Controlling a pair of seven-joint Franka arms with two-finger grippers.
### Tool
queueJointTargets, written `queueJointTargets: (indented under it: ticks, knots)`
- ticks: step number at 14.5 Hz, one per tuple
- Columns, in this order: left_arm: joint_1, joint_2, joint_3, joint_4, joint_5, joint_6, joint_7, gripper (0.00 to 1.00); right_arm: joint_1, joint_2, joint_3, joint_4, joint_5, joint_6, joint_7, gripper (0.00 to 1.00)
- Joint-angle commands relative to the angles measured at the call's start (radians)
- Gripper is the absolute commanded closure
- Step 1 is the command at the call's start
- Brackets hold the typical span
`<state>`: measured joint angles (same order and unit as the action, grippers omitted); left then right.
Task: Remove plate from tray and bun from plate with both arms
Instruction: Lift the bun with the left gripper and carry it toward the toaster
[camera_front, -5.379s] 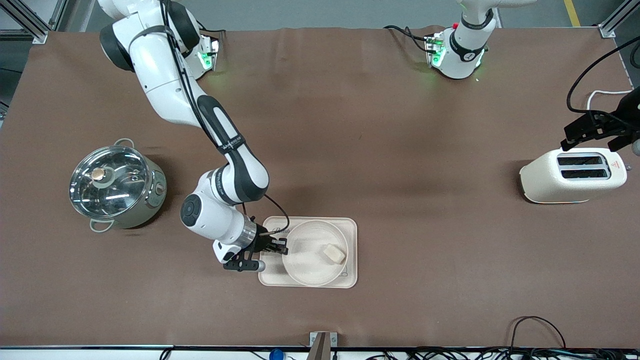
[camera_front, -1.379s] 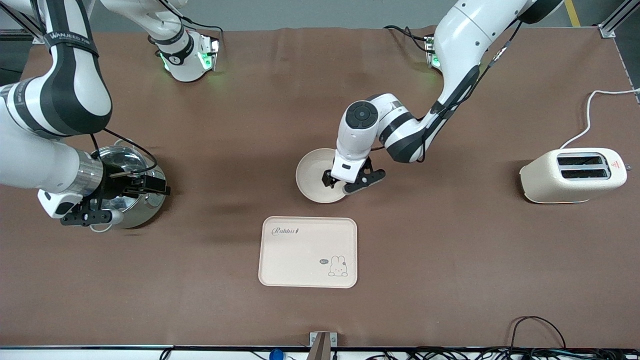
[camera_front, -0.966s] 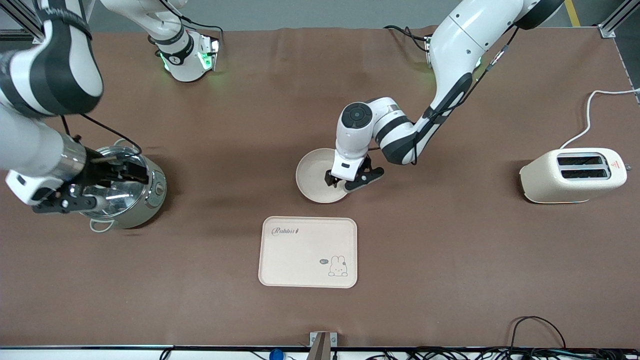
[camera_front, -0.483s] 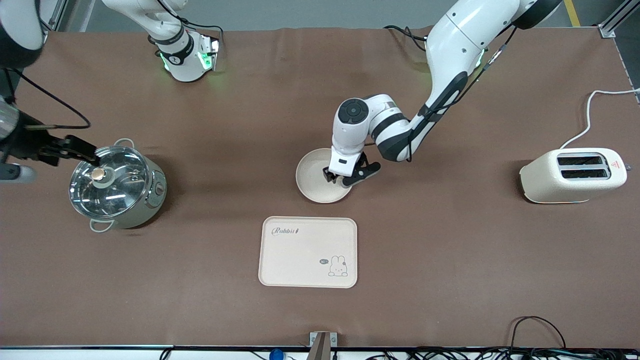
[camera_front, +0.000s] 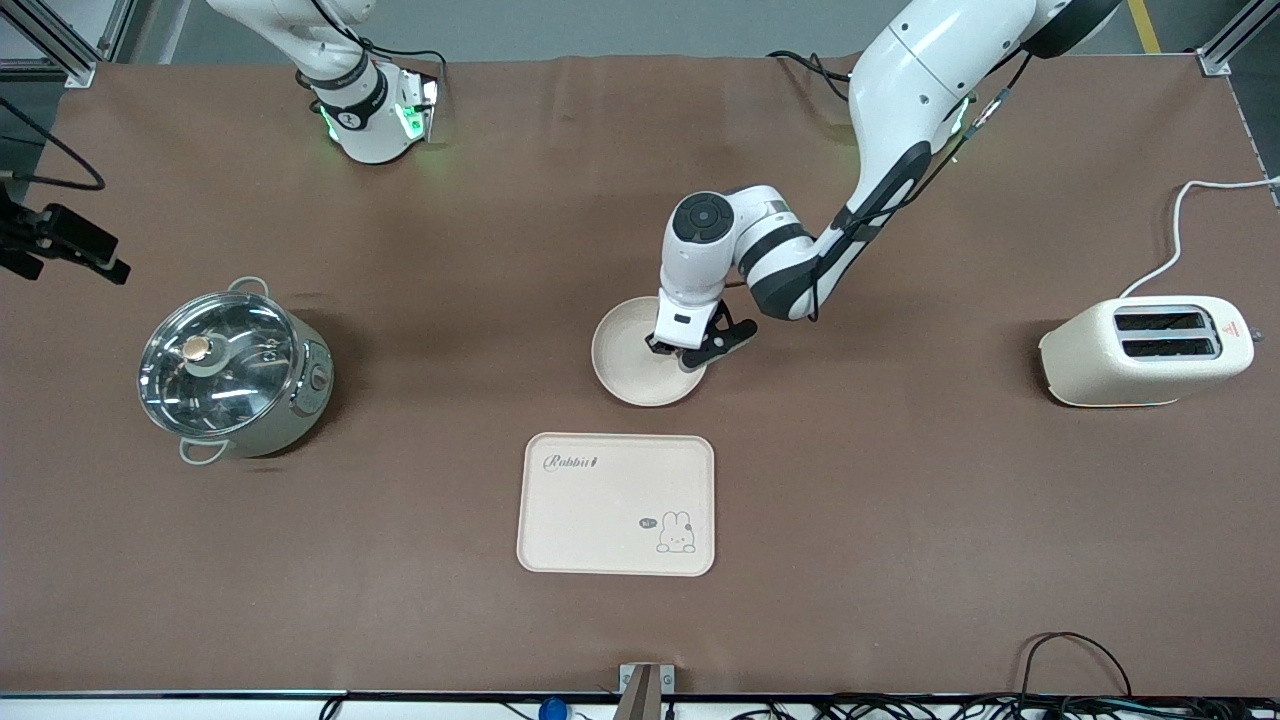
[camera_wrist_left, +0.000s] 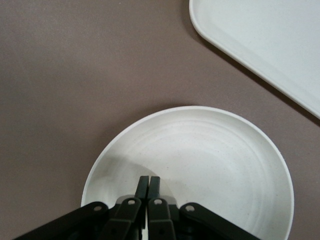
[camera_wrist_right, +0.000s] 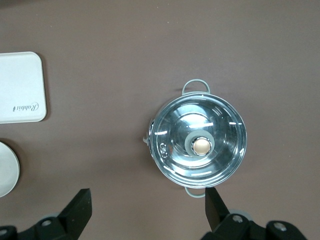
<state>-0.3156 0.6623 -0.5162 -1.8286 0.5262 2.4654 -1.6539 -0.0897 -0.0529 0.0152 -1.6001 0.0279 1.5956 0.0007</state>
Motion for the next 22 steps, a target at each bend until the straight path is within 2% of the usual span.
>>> queueJointTargets:
  ticks: [1,4,6,8,9,12,14,16,18,20,22]
  knots:
    - [0.001,0.000,-0.004,-0.001,0.018,0.017,-0.015,1.00,-0.019,-0.047,0.014,-0.063,-0.017,0.020,-0.054,0.00]
    - [0.012,-0.012,-0.014,0.029,0.011,-0.006,0.032,1.00,-0.045,-0.038,0.014,-0.064,-0.007,0.023,-0.105,0.00]
    - [0.045,-0.029,-0.036,0.072,-0.017,-0.106,0.121,1.00,-0.044,-0.038,0.015,-0.063,-0.006,0.026,-0.105,0.00]
    - [0.132,-0.067,-0.089,0.084,-0.069,-0.192,0.273,1.00,-0.039,-0.039,0.017,-0.060,-0.006,0.027,-0.104,0.00]
    - [0.210,-0.088,-0.132,0.071,-0.081,-0.209,0.374,1.00,-0.036,-0.039,0.020,-0.057,-0.006,0.027,-0.103,0.00]
    - [0.545,-0.101,-0.342,-0.010,-0.083,-0.215,0.624,1.00,-0.027,-0.038,0.022,-0.053,-0.005,0.033,-0.103,0.00]
    - [0.740,-0.098,-0.422,-0.058,-0.083,-0.215,0.806,1.00,-0.024,-0.036,0.023,-0.053,-0.005,0.030,-0.100,0.00]
    - [0.826,-0.092,-0.430,-0.080,-0.081,-0.217,0.928,0.99,-0.021,-0.035,0.023,-0.050,-0.005,0.032,-0.099,0.00]
    - [0.836,-0.054,-0.421,-0.083,-0.063,-0.215,0.945,0.99,-0.022,-0.028,0.022,-0.047,-0.003,0.029,-0.100,0.00]
    - [0.826,-0.007,-0.362,-0.080,0.009,-0.207,0.939,0.97,-0.022,-0.025,0.022,-0.047,-0.005,0.029,-0.100,0.00]
    - [0.834,0.023,-0.350,-0.078,0.053,-0.203,0.939,0.89,-0.019,-0.025,0.019,-0.035,-0.003,0.018,-0.100,0.00]
